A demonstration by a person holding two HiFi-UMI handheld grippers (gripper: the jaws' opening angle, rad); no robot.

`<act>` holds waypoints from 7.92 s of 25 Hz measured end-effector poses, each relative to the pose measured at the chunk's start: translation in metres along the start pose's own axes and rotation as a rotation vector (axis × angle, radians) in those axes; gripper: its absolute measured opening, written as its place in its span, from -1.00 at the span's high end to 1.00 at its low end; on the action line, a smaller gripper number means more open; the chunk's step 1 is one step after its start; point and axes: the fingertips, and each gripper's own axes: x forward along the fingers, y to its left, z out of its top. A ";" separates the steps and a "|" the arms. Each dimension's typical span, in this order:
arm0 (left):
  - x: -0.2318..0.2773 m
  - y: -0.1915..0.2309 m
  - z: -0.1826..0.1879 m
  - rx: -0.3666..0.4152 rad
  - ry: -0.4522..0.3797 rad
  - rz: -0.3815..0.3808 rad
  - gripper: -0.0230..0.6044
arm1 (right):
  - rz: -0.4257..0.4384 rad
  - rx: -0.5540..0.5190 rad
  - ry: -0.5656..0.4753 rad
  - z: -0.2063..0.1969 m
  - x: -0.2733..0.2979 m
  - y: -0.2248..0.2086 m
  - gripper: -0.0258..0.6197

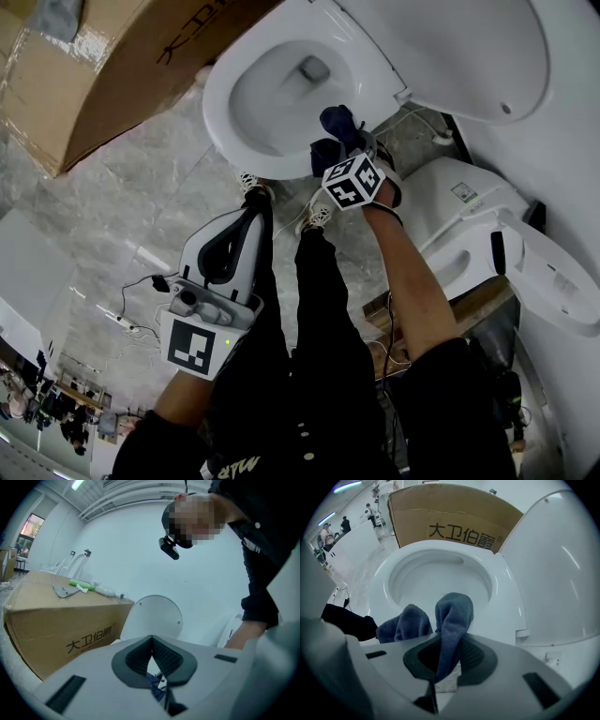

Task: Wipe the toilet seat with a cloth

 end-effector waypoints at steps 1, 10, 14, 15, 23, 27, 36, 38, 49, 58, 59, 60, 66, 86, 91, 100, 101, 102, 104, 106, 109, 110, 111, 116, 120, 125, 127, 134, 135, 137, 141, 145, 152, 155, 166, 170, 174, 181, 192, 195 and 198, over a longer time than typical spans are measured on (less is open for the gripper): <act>0.000 0.000 0.000 0.000 0.001 0.000 0.89 | 0.003 0.007 0.000 0.000 0.000 0.002 0.72; 0.000 0.002 0.000 -0.010 0.002 0.006 0.89 | 0.032 0.055 0.004 0.004 -0.003 0.027 0.72; -0.001 0.002 -0.001 -0.015 0.002 0.009 0.89 | 0.045 0.078 0.004 0.007 -0.005 0.039 0.72; -0.001 0.003 -0.001 -0.016 0.002 0.010 0.89 | 0.048 0.083 0.003 0.008 -0.005 0.042 0.72; -0.002 0.007 -0.001 -0.018 0.006 0.010 0.89 | 0.083 0.111 -0.002 0.015 -0.007 0.072 0.72; -0.003 0.011 0.000 -0.022 0.000 0.017 0.89 | 0.104 0.113 -0.005 0.020 -0.008 0.083 0.72; -0.006 0.013 0.000 -0.025 -0.001 0.010 0.89 | 0.124 0.092 -0.013 0.029 -0.009 0.101 0.72; -0.007 0.015 0.000 -0.029 -0.002 0.015 0.89 | 0.126 0.089 -0.017 0.031 -0.009 0.106 0.72; -0.014 0.027 -0.003 -0.034 -0.005 0.038 0.89 | 0.155 0.042 -0.048 0.044 -0.011 0.129 0.72; -0.018 0.035 -0.003 -0.042 -0.003 0.052 0.89 | 0.190 -0.053 -0.082 0.060 -0.012 0.149 0.72; -0.017 0.035 -0.003 -0.044 -0.005 0.054 0.89 | 0.191 -0.057 -0.085 0.061 -0.012 0.150 0.72; -0.017 0.035 -0.002 -0.042 -0.009 0.056 0.89 | 0.194 -0.060 -0.087 0.062 -0.012 0.151 0.72; -0.016 0.038 -0.002 -0.054 -0.007 0.063 0.89 | 0.212 -0.095 -0.104 0.071 -0.012 0.161 0.72; -0.025 0.058 0.000 -0.071 -0.013 0.100 0.89 | 0.201 -0.490 -0.179 0.106 -0.012 0.186 0.72; -0.025 0.062 0.002 -0.072 -0.016 0.108 0.89 | 0.202 -0.557 -0.196 0.112 -0.013 0.189 0.72; -0.029 0.072 0.003 -0.079 -0.016 0.126 0.89 | 0.204 -0.677 -0.219 0.122 -0.013 0.197 0.72; -0.029 0.074 0.003 -0.081 -0.015 0.129 0.89 | 0.206 -0.685 -0.221 0.123 -0.012 0.197 0.72; -0.029 0.075 0.004 -0.083 -0.017 0.131 0.89 | 0.208 -0.690 -0.223 0.125 -0.012 0.198 0.72; -0.029 0.077 0.005 -0.089 -0.023 0.135 0.89 | 0.210 -0.698 -0.224 0.127 -0.012 0.198 0.72; -0.029 0.079 0.005 -0.092 -0.024 0.139 0.89 | 0.210 -0.708 -0.227 0.130 -0.012 0.200 0.72; -0.031 0.082 0.005 -0.095 -0.024 0.146 0.89 | 0.212 -0.723 -0.234 0.134 -0.011 0.202 0.72; -0.032 0.084 0.005 -0.096 -0.025 0.148 0.89 | 0.214 -0.727 -0.236 0.136 -0.011 0.202 0.72; -0.033 0.085 0.005 -0.097 -0.025 0.150 0.89 | 0.216 -0.733 -0.236 0.137 -0.011 0.203 0.72; -0.036 0.091 0.007 -0.095 -0.027 0.159 0.89 | 0.229 -0.766 -0.238 0.147 -0.010 0.204 0.72; -0.038 0.094 0.008 -0.096 -0.035 0.164 0.89 | 0.229 -0.765 -0.233 0.159 -0.010 0.203 0.72; -0.040 0.100 0.010 -0.096 -0.045 0.169 0.89 | 0.257 -0.759 -0.243 0.165 -0.004 0.208 0.72; -0.041 0.102 0.010 -0.097 -0.039 0.173 0.89 | 0.257 -0.757 -0.244 0.169 -0.004 0.207 0.72; -0.044 0.108 0.007 -0.100 -0.026 0.183 0.89 | 0.253 -0.739 -0.250 0.187 0.000 0.203 0.72; -0.044 0.109 0.007 -0.102 -0.026 0.184 0.89 | 0.253 -0.737 -0.252 0.190 0.001 0.202 0.72; -0.045 0.110 0.007 -0.101 -0.033 0.186 0.89 | 0.252 -0.730 -0.255 0.197 0.002 0.199 0.72; -0.044 0.113 0.008 -0.111 -0.028 0.191 0.89 | 0.251 -0.708 -0.257 0.209 0.006 0.193 0.72; -0.045 0.116 0.008 -0.116 -0.021 0.197 0.89 | 0.250 -0.682 -0.259 0.218 0.008 0.187 0.72; -0.047 0.120 0.007 -0.108 -0.026 0.201 0.89 | 0.249 -0.609 -0.251 0.230 0.013 0.175 0.71; -0.047 0.122 0.008 -0.110 -0.027 0.201 0.89 | 0.246 -0.579 -0.251 0.237 0.016 0.168 0.71; -0.051 0.129 0.004 -0.114 -0.015 0.211 0.89 | 0.230 -0.513 -0.250 0.256 0.024 0.146 0.71; -0.050 0.130 0.006 -0.122 -0.029 0.211 0.89 | 0.216 -0.486 -0.251 0.265 0.027 0.135 0.71; -0.051 0.133 0.005 -0.118 -0.026 0.214 0.89 | 0.210 -0.472 -0.249 0.273 0.030 0.126 0.71; -0.049 0.135 0.005 -0.117 -0.014 0.214 0.89 | 0.206 -0.432 -0.250 0.282 0.034 0.112 0.71; -0.043 0.138 0.009 -0.111 -0.014 0.202 0.89 | 0.182 -0.327 -0.248 0.292 0.040 0.084 0.71; -0.039 0.139 0.012 -0.105 -0.020 0.197 0.89 | 0.182 -0.300 -0.248 0.293 0.041 0.079 0.71; -0.032 0.141 0.015 -0.097 -0.026 0.196 0.89 | 0.176 -0.280 -0.250 0.295 0.042 0.072 0.71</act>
